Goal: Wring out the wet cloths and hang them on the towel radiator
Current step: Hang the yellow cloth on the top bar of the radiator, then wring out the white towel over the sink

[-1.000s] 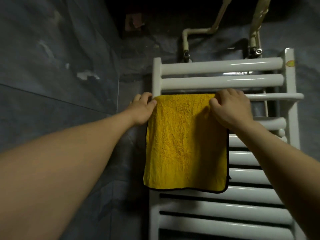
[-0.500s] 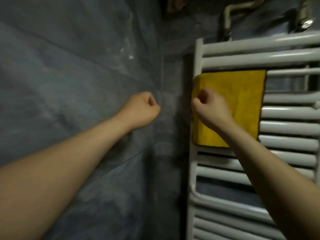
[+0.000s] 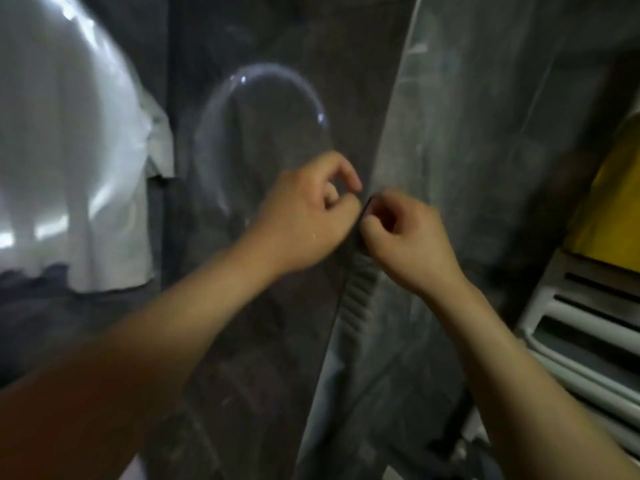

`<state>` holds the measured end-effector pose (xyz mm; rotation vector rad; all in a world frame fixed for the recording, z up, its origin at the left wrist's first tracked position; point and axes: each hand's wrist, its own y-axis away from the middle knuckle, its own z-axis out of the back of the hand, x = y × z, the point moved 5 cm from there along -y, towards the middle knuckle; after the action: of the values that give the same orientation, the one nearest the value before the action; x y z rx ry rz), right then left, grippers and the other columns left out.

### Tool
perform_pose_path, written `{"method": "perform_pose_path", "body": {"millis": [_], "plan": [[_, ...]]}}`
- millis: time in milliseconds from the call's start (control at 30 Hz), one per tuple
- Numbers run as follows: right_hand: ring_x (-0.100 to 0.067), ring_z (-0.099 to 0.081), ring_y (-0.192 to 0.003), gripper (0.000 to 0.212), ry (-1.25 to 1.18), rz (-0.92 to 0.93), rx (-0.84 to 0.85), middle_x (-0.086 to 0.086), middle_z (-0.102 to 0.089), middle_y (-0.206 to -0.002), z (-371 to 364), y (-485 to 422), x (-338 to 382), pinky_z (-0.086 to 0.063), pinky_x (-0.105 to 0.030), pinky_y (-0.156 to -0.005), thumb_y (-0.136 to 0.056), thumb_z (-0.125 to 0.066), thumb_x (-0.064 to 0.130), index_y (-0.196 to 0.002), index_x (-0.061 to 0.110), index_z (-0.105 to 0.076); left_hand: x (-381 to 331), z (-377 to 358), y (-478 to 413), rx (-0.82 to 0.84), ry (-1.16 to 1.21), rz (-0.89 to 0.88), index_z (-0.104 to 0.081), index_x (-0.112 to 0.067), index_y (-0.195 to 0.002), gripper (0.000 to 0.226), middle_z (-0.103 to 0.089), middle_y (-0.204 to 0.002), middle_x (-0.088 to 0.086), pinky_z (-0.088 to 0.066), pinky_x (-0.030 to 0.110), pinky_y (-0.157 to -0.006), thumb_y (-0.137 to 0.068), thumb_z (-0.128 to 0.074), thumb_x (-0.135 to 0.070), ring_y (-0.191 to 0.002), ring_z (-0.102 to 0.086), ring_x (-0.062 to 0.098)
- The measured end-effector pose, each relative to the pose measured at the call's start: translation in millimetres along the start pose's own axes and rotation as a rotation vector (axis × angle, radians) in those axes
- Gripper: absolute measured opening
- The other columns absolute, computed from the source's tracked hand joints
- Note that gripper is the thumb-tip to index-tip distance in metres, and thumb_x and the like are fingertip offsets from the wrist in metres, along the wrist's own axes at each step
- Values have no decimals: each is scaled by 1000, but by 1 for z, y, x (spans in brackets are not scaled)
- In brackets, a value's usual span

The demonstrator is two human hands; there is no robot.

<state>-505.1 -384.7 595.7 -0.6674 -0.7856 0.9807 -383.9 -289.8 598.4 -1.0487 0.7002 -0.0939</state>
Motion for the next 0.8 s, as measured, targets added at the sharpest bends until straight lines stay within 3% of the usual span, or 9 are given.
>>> {"method": "perform_pose_path", "body": {"millis": [167, 233, 467, 567, 633, 700, 800], "plan": [[-13, -52, -57, 11, -41, 98, -25, 5, -54, -60, -42, 16, 65, -43, -34, -56, -78, -56, 26, -70, 17, -56, 88, 78, 36, -108, -108, 302, -62, -23, -94, 13, -68, -62, 1, -41, 25, -53, -83, -55, -22, -51, -58, 4], [-13, -52, -58, 14, -91, 114, 40, 3, -55, -61, -72, 23, 87, -42, -33, -57, -80, -56, 26, -70, 15, -56, 117, 109, 60, -130, -172, 396, -63, -23, -96, 14, -69, -69, 0, -40, 24, -55, -85, -55, -24, -59, -59, 6], [-3, -54, -61, 18, -155, 2, 467, 7, -58, -65, -226, 59, 102, -36, -26, -60, -87, -56, 28, -75, 15, -57, 221, 184, 169, -194, -271, 776, -59, -21, -88, 12, -72, -83, 2, -54, 32, -75, -83, -53, -31, -81, -68, 21], [-15, -61, -74, 13, -163, -39, 707, 6, -63, -75, -304, 92, 106, -41, -26, -67, -87, -58, 28, -80, 17, -60, 264, 211, 226, -183, -395, 900, -61, -13, -92, 11, -69, -94, 14, -47, 32, -82, -92, -53, -20, -93, -66, 31], [-20, -63, -79, 13, -169, -64, 813, -1, -65, -81, -348, 113, 105, -43, -28, -69, -87, -59, 28, -82, 16, -60, 280, 220, 262, -137, -423, 989, -62, 0, -98, 18, -65, -97, 19, -42, 31, -77, -96, -52, -15, -92, -62, 32], [-22, -63, -81, 12, -194, -86, 916, -2, -65, -82, -389, 132, 105, -41, -27, -69, -88, -59, 27, -81, 17, -59, 301, 229, 300, -118, -407, 1110, -61, -5, -96, 14, -65, -94, 15, -43, 29, -74, -93, -55, -17, -88, -61, 29], [-20, -62, -72, 12, -259, -131, 1067, 1, -64, -72, -449, 160, 106, -43, -27, -67, -89, -59, 24, -79, 17, -58, 338, 236, 345, -129, -419, 1258, -60, -12, -103, 15, -65, -103, 13, -50, 38, -86, -91, -58, -22, -96, -63, 30]]}}
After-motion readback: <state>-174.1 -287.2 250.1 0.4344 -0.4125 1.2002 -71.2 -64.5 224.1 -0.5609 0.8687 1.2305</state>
